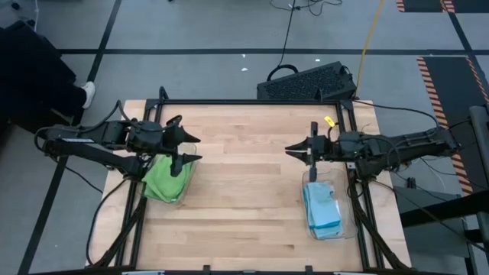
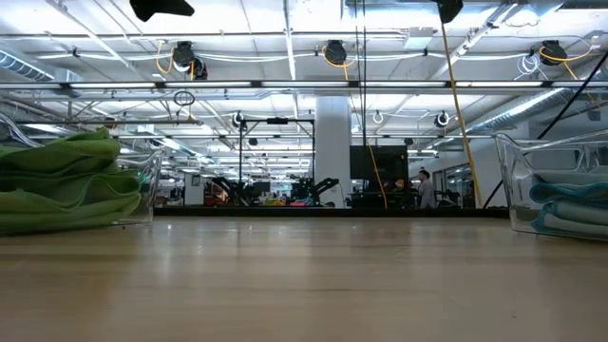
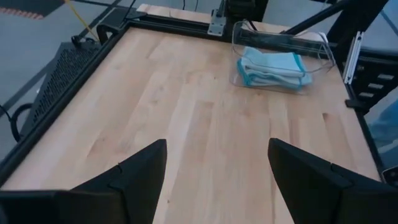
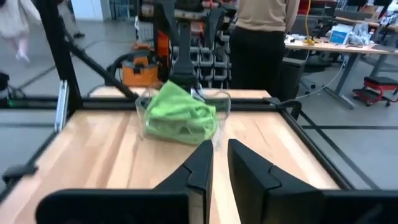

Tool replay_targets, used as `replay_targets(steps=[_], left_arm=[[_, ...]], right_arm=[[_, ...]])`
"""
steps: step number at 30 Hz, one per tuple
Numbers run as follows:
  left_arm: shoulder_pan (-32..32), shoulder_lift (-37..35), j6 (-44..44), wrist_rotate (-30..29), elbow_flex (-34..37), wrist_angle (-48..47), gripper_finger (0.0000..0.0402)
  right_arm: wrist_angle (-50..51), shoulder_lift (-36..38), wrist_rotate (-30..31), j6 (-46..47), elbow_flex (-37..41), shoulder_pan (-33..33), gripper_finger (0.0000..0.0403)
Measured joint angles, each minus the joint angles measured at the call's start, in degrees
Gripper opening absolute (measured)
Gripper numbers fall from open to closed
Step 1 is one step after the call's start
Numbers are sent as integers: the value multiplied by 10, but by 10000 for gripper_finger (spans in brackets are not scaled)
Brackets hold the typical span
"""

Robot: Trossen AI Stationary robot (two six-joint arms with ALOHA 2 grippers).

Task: Sort microfiber towel by color & place in baskets
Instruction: Return to Home Position

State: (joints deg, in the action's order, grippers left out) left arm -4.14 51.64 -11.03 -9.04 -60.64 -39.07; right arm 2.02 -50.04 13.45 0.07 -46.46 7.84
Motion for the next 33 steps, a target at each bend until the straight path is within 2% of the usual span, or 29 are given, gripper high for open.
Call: replay_targets(steps=[5, 12, 15, 19, 22, 26, 29, 33], left_arm=[[0, 0, -39, 0, 0, 0, 283], [0, 0, -71, 0, 0, 28, 283], [0, 1, -41, -5, 0, 47, 283], [3, -8, -17, -46, 1, 88, 283], [11, -36, -6, -50, 1, 88, 283], [13, -102, 12, -50, 28, 106, 283], [13, -154, 35, -51, 63, 138, 283], [12, -212, 50, -72, 97, 134, 283]], right_arm=[[58, 37, 0, -8, 0, 0, 43], [18, 50, 0, -11, 0, 0, 43], [17, 60, 0, -17, 0, 0, 43], [39, 98, -3, 3, 0, 1, 43], [35, 139, -30, -10, 21, 4, 43], [-3, 195, -32, -17, 72, 4, 43], [-50, 231, -32, -17, 120, 4, 43], [-123, 265, -31, -3, 187, 4, 43]])
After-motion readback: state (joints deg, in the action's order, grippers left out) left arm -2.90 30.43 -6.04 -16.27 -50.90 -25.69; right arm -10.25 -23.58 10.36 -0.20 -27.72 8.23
